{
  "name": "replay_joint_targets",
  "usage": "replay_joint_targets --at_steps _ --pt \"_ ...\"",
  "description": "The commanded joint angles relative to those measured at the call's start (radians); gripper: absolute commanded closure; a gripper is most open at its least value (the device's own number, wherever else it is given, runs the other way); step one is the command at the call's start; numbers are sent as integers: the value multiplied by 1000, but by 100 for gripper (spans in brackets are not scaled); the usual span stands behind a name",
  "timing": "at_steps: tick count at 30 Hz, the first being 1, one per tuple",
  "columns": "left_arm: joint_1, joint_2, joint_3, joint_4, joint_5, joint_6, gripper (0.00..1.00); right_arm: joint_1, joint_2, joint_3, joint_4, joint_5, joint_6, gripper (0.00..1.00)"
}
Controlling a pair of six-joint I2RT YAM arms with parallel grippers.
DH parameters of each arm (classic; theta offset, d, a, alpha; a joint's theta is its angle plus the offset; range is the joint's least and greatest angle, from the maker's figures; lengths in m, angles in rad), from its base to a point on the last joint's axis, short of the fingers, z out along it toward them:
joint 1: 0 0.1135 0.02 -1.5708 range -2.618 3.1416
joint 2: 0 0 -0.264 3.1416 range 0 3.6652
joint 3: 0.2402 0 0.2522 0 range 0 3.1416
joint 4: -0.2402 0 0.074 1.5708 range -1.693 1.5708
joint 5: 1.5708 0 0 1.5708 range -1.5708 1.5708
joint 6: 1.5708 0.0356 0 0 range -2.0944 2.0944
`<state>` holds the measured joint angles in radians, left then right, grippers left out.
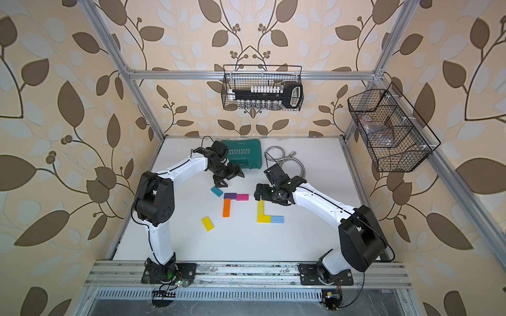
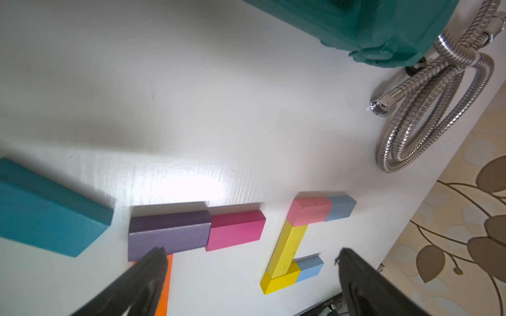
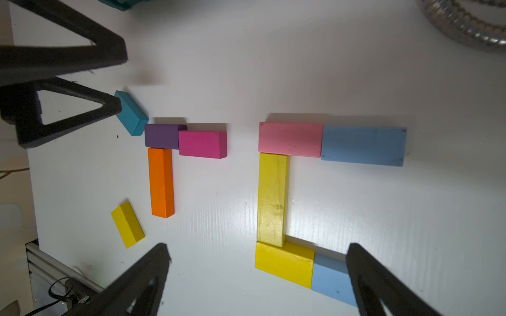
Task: Assemble the letter c with building blocks
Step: Adjust the building block at the center of the board.
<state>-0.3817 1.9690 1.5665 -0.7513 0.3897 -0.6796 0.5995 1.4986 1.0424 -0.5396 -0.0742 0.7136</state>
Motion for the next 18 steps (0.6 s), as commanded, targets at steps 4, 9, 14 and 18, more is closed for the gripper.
replay_joint_targets --at_steps 4,9,14,18 --pt "-28 2 20 -15 -60 5 1 0 -16 -30 43 -38 -8 1" --pt "-31 -4 -7 9 -71 -12 1 -1 -24 -39 54 -49 0 1" --pt "-42 2 -15 24 -79 -24 1 1 -16 -46 71 -60 16 1" --pt "-52 20 -12 37 -68 -30 1 3 -2 -48 79 -68 29 1"
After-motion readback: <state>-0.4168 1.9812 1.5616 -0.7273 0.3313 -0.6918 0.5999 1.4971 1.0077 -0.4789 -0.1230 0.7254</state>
